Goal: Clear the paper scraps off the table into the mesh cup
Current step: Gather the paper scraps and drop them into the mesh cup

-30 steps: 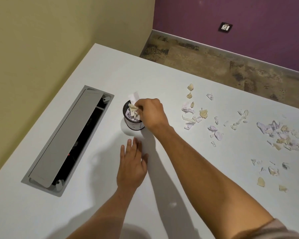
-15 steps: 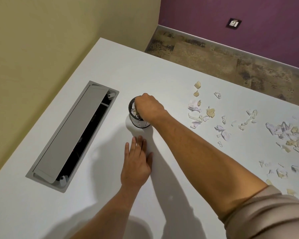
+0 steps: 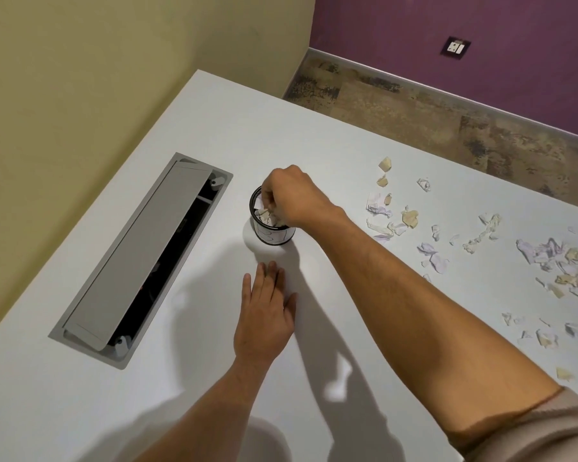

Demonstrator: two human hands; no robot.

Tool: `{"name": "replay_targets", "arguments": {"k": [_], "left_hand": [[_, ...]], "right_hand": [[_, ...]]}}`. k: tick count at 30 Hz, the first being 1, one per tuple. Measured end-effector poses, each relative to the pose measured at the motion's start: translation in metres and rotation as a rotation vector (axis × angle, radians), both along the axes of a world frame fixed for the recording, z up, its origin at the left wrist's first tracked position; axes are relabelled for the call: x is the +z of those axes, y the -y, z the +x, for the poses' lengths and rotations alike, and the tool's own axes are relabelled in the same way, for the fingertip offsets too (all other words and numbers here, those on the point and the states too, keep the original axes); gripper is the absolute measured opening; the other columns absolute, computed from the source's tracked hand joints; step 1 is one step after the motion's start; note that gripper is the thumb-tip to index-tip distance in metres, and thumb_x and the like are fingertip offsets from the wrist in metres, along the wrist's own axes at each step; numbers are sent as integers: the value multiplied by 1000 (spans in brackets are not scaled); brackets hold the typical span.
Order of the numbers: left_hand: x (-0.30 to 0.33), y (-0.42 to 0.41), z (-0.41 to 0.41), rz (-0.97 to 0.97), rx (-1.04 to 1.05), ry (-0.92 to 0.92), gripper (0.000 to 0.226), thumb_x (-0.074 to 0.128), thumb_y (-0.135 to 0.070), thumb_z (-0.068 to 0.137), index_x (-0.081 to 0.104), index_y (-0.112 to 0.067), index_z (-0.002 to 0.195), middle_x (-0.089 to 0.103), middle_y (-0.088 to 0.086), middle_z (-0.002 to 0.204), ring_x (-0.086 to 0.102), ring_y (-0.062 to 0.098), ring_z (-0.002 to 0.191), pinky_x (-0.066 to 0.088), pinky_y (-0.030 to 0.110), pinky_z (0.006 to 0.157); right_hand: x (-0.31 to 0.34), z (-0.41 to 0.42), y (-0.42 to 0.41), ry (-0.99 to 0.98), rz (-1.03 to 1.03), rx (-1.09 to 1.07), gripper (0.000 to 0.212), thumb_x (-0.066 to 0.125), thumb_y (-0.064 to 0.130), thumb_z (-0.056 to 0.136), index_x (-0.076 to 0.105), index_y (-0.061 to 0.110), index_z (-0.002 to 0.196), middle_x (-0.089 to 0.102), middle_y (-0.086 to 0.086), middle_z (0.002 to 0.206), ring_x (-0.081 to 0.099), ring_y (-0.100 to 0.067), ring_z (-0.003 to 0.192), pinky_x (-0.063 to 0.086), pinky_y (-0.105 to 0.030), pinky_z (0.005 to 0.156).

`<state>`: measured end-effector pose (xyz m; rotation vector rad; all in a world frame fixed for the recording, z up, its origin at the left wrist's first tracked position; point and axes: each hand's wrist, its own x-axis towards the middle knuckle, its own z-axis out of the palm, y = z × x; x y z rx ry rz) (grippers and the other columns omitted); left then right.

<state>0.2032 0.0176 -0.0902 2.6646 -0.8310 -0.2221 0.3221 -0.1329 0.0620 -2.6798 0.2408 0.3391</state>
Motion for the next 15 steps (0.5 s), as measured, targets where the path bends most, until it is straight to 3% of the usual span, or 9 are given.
{"name": "replay_targets", "arguments": {"k": [6,9,15], "left_hand": [[-2,1,0,19,-1,8,55,37,-38,102,38,-6,147,36,9,155,21,27,148,12,48,122],[0,1,1,35,-9,13,55,36,-38,103,39,-6,147,37,9,155,23,29,148,10,47,122],[2,1,0,12,-7,2,57,31,-41,103,38,-6,147,38,10,154,25,30,147,11,48,122]], "right_hand": [[-26,12,-5,-63,20,6,18,52,-7,78,64,3,87,59,-14,102,60,-33,87,55,-39,79],[-36,16,-9,-69,-37,21,22,53,-7,78,61,11,88,55,-13,100,53,-29,80,48,-34,71],[-38,16,-10,-62,-76,20,18,55,-3,81,60,8,94,44,-9,92,43,-27,77,41,-34,66]]}}
